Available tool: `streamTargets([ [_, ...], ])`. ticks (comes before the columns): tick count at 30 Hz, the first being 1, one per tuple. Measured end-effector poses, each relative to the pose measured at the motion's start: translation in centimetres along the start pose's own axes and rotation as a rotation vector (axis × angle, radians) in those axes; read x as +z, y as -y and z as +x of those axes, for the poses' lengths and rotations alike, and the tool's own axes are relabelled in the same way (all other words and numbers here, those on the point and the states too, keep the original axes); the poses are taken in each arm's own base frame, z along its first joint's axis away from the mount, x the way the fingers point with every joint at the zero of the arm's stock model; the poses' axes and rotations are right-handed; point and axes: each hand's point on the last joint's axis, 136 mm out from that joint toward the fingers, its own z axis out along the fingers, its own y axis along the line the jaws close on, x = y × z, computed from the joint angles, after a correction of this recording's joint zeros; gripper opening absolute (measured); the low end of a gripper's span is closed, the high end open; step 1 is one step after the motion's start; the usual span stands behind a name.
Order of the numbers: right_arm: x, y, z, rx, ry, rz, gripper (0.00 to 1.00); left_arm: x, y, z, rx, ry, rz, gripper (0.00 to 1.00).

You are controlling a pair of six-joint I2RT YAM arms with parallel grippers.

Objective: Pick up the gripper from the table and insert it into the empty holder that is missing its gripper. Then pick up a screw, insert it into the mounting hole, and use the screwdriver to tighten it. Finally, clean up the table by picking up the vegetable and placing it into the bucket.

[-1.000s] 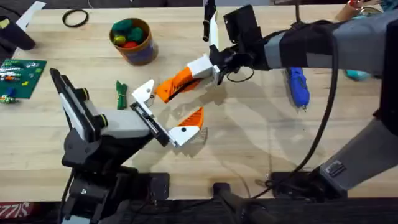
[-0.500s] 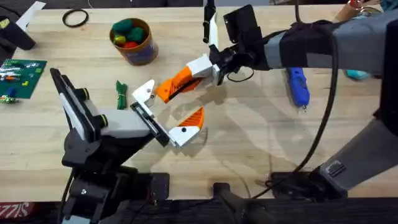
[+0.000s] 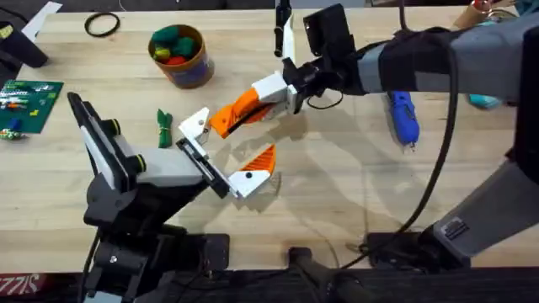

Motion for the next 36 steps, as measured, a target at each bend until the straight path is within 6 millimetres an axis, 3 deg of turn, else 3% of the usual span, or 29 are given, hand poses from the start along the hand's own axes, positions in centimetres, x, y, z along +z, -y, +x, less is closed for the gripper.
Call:
streamTargets([
  [17,0.8,-0.7,-0.5,-0.021,-0.003,-0.001,0.013,0.0,-0.2,-0.1,0.011,0.002,-0.009,0.983],
  [28,1.0,-0.1,-0.5,0.063,0.01,0.02,0.014,0.0,-0.1,0.0,0.001,0.0,-0.005,0.983],
  [36,1.7,-0.1,-1.0,0.015,0.028,0.042,0.014,0.0,-0.5,0.0,-0.011,0.002,-0.028,0.983],
])
